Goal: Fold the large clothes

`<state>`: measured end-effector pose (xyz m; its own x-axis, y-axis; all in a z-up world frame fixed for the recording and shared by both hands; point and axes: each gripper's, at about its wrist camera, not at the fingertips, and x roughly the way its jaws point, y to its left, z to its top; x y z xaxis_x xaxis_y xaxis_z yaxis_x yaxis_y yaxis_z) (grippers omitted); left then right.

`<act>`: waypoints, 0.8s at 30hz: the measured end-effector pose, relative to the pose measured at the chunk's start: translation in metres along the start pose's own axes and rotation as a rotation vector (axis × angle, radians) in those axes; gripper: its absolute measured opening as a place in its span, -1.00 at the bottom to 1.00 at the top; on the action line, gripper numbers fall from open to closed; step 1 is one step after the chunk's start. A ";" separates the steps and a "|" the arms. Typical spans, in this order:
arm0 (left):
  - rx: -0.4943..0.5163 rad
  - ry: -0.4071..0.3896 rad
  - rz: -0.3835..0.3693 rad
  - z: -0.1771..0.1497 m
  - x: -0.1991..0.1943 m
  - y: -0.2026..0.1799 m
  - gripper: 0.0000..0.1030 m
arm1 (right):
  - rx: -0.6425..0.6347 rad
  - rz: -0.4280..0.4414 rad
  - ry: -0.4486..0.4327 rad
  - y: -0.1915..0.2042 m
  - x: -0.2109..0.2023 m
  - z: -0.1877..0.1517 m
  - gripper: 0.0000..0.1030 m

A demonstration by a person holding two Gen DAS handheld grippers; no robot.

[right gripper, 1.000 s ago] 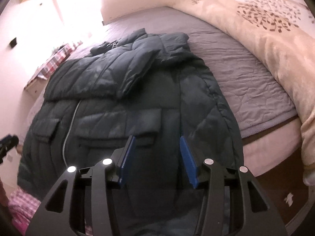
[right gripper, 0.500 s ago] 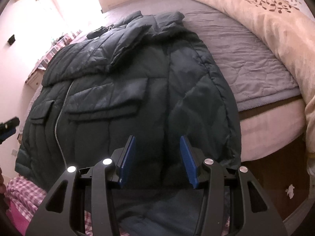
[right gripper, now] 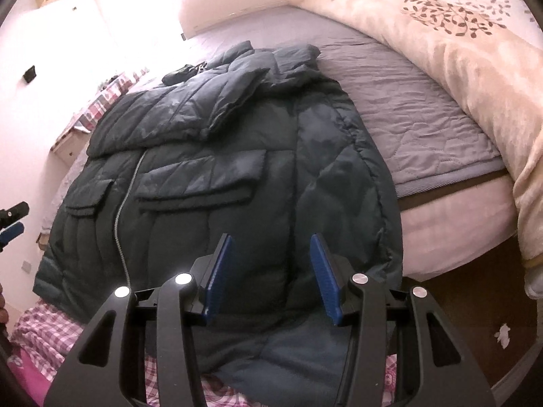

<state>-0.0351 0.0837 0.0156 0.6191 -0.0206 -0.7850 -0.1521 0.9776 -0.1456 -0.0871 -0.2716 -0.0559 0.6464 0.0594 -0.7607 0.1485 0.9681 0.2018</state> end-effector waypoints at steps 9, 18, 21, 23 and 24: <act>0.143 -0.041 0.121 -0.007 -0.008 0.047 0.60 | -0.014 -0.030 0.043 0.006 0.014 -0.001 -0.06; 0.109 0.087 0.094 -0.035 0.018 0.081 0.60 | -0.011 -0.049 0.092 0.009 0.029 -0.003 -0.06; 0.096 0.119 0.073 -0.037 0.027 0.084 0.60 | -0.007 -0.052 0.103 0.009 0.032 -0.004 -0.06; 0.092 0.136 0.054 -0.039 0.030 0.085 0.60 | -0.006 -0.055 0.111 0.009 0.035 -0.004 -0.06; 0.090 0.142 0.049 -0.038 0.032 0.085 0.60 | -0.006 -0.056 0.113 0.010 0.035 -0.004 -0.06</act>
<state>-0.0577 0.1580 -0.0450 0.4963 0.0043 -0.8681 -0.1054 0.9929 -0.0554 -0.0658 -0.2593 -0.0834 0.5487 0.0322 -0.8354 0.1770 0.9721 0.1538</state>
